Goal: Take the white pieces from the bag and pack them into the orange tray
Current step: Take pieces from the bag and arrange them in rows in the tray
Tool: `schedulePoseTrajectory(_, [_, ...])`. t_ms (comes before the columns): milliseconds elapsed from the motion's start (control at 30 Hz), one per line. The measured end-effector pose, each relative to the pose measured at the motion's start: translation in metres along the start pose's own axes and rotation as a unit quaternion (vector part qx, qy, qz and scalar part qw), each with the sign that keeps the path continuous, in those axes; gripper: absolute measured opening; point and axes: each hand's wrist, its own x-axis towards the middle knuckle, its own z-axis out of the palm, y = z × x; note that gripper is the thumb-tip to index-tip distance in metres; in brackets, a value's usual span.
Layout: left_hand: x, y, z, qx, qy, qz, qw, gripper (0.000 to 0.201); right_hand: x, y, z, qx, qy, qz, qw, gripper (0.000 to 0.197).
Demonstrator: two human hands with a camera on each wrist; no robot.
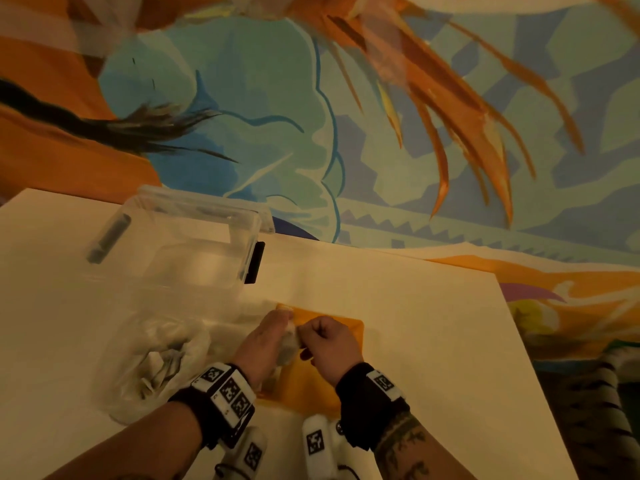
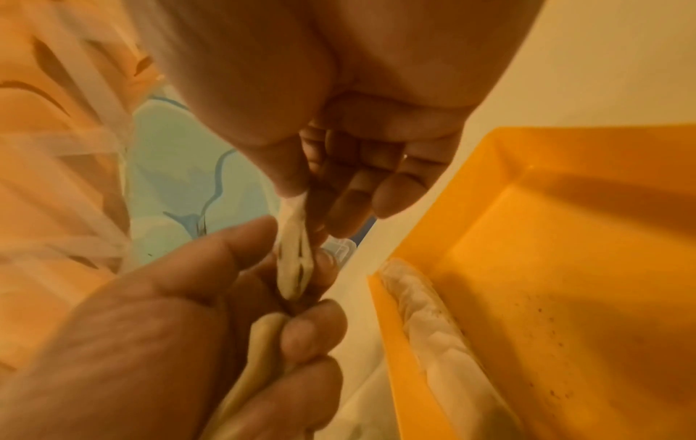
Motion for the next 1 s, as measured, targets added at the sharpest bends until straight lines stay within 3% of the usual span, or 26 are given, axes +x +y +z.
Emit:
schedulePoseTrajectory(133, [-0.004,-0.003,-0.004,0.055,-0.013,0.076,0.995,0.009,0.0,-0.001,-0.008,0.04,0.025,-0.017,0.999,0.019])
schedulePoseTrajectory(300, [-0.006,-0.005,-0.009,0.065,-0.005,0.116,0.991,0.002,-0.001,0.001,-0.01,0.045,0.044,-0.063,0.996,0.012])
schedulePoseTrajectory(400, [-0.008,-0.004,-0.011,0.049,0.01,0.128,0.99,0.013,0.0,0.009,-0.006,0.01,0.034,-0.08,0.996,0.007])
schedulePoseTrajectory(533, [-0.006,-0.012,-0.02,0.064,0.014,0.123,0.99,0.011,0.001,0.013,-0.001,0.009,0.036,-0.083,0.996,0.008])
schedulePoseTrajectory(633, [0.0,-0.021,-0.034,0.118,0.092,0.1,0.984,0.008,0.004,0.023,0.001,0.001,0.046,-0.057,0.997,0.01])
schedulePoseTrajectory(733, [0.008,-0.034,-0.048,0.18,0.137,0.054,0.973,0.012,0.008,0.041,0.009,-0.095,0.008,-0.017,0.995,0.013])
schedulePoseTrajectory(833, [0.013,-0.047,-0.053,0.27,0.098,0.005,0.958,0.006,0.009,0.056,0.023,-0.157,-0.039,0.027,0.987,0.014])
schedulePoseTrajectory(933, [0.015,-0.059,-0.052,0.316,0.05,-0.037,0.947,0.03,0.012,0.062,0.039,-0.199,-0.079,0.058,0.975,0.016])
schedulePoseTrajectory(1000, [0.013,-0.062,-0.05,0.345,0.033,-0.048,0.937,0.036,0.015,0.064,0.049,-0.235,-0.102,0.077,0.963,0.014])
